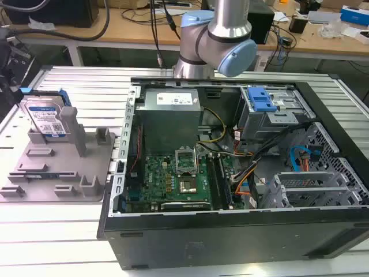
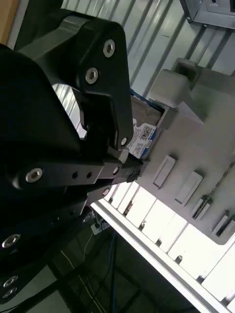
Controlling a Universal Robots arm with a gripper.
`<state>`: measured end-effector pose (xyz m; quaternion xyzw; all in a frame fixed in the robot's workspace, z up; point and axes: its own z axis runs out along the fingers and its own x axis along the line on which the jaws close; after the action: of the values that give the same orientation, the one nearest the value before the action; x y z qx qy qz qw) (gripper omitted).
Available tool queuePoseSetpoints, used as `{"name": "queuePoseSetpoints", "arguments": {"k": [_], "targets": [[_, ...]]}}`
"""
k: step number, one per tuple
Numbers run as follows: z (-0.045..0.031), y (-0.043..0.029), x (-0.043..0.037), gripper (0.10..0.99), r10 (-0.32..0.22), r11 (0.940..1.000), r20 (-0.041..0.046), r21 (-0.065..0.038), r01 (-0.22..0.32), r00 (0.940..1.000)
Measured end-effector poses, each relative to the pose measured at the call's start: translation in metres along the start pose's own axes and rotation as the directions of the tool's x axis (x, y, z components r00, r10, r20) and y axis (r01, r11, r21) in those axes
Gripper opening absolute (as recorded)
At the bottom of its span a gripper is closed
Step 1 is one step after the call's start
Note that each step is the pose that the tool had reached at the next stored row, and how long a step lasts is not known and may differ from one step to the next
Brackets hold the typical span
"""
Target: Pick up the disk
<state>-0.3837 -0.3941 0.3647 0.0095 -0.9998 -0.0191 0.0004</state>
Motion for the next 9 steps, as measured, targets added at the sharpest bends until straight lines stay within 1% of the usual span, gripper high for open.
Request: {"name": "queuePoseSetpoints", "arguments": {"k": [9], "targets": [[0.0000,0.0000,0.0000,0.106,-0.004,1.0000,-0.0001,0.000,0.004,1.0000]]}}
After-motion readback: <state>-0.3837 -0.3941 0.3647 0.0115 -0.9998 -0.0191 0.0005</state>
